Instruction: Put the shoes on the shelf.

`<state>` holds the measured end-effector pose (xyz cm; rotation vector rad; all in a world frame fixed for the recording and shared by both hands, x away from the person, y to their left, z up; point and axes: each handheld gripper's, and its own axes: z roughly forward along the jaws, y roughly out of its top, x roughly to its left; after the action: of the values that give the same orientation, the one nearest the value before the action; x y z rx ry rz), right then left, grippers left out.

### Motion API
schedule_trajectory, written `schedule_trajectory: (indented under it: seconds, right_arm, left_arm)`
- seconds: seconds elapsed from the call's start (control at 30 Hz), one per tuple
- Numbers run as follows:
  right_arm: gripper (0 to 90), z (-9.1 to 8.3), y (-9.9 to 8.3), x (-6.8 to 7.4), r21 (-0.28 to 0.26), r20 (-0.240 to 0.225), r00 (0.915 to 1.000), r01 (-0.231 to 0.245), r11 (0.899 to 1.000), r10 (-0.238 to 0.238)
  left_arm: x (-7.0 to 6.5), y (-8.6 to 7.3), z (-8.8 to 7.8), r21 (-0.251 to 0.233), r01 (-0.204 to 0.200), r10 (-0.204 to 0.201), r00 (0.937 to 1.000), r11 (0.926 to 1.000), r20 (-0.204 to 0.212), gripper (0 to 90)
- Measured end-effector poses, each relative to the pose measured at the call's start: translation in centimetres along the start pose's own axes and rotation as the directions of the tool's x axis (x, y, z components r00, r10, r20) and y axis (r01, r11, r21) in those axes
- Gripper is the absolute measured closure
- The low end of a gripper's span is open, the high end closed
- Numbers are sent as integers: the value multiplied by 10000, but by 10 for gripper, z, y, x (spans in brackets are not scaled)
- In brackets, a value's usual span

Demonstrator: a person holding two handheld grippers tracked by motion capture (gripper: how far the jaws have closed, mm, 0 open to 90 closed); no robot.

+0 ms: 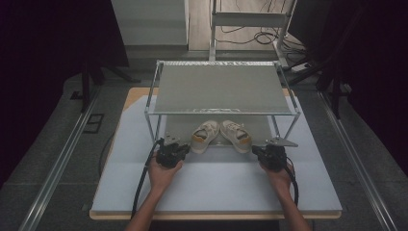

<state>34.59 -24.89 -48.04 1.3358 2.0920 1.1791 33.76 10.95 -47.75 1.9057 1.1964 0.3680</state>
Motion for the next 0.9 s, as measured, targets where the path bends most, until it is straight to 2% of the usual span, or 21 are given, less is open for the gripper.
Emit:
schedule_trajectory:
  seconds: [0.17,0.47,0.63,0.9]
  right_arm:
    - [894,2,0,1,27,14,10000,57,10000,-57]
    - [894,3,3,-5,-77,341,9994,-109,9999,112]
    - [895,7,5,0,-12,342,9994,46,10000,-46]
    - [896,7,4,1,-38,139,9999,-3,10000,3]
  left_arm:
    - [-4,2,3,-24,-80,80,10000,10000,41,837]
    - [0,5,4,-98,65,-66,9999,9999,-126,835]
    - [-2,7,8,-28,30,-31,10000,10000,-75,843]
    - [-4,7,9,-24,-5,5,10000,10000,9,844]
